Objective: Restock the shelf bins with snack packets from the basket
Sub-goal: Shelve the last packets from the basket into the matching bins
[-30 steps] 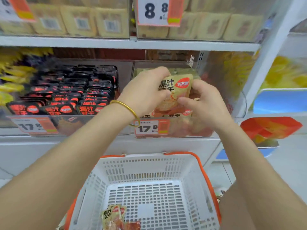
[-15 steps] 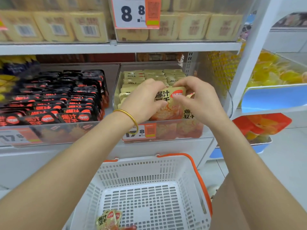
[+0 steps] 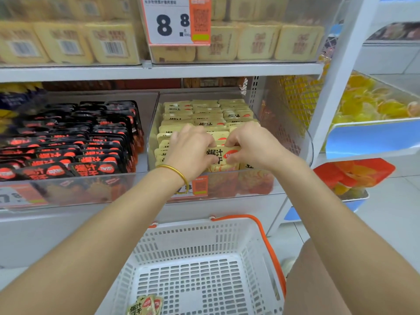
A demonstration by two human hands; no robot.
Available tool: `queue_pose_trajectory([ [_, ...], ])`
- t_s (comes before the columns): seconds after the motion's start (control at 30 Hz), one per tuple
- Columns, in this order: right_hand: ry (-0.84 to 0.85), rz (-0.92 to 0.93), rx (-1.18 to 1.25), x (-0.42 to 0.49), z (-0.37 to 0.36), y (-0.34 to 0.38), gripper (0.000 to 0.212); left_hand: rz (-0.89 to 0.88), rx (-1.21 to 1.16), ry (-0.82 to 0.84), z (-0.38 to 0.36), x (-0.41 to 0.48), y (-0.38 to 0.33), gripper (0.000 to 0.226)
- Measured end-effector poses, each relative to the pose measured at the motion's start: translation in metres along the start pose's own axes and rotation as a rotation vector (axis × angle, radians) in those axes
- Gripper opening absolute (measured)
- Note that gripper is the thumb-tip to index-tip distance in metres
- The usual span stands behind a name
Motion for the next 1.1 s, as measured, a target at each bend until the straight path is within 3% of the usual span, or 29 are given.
queue_pose_trajectory([
  [0.2,0.020,0.073,-0.247,-0.005,-0.008,0.012,0.022,-0.051,0.175,-0.004,-0.010,-0.009,-0.002,0.031],
  [0.27,-0.030,0.050,-0.285,-0.014,-0.002,0.013,0.023,-0.081,0.151,-0.119,-0.006,-0.018,0.000,0.030],
  [0.37,-0.403,-0.021,-0.072,-0.045,0.007,0.015,0.020,-0.125,-0.028,-0.401,0.001,-0.058,0.013,0.024],
  [0.43,-0.566,-0.010,0.118,-0.068,-0.002,0.026,0.009,-0.122,-0.105,-0.413,-0.006,-0.093,0.024,0.024],
  [0.5,-0.429,-0.008,0.282,-0.078,-0.037,0.041,0.003,-0.084,-0.092,-0.258,-0.024,-0.123,0.041,0.023],
  [0.57,-0.120,-0.055,0.354,-0.081,-0.089,0.057,0.008,-0.015,-0.051,0.003,-0.043,-0.145,0.061,0.018],
  [0.67,0.365,-0.043,0.321,-0.093,-0.198,0.090,0.015,0.069,0.102,0.369,-0.071,-0.181,0.099,0.023],
  [0.8,0.764,0.004,0.297,-0.123,-0.321,0.137,0.022,0.152,0.221,0.705,-0.097,-0.208,0.133,0.030],
  [0.9,0.933,-0.062,0.313,-0.157,-0.390,0.159,0.035,0.143,0.222,0.724,-0.106,-0.216,0.134,0.028],
  [1.0,0.905,-0.164,0.305,-0.179,-0.442,0.173,0.060,0.138,0.213,0.736,-0.111,-0.222,0.140,0.028],
  [1.1,0.850,-0.134,0.191,-0.174,-0.461,0.183,0.083,0.155,0.234,0.707,-0.113,-0.222,0.147,0.028],
])
Point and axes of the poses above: each hand's wrist, its own x-axis towards the middle knuckle, its own z-axis out of the back of the hand, y = z × x, the point moved 2 cm from there along x, towards the middle knuckle, and after that the axes turned 5 degrees about -y, right-handed, at the moved point
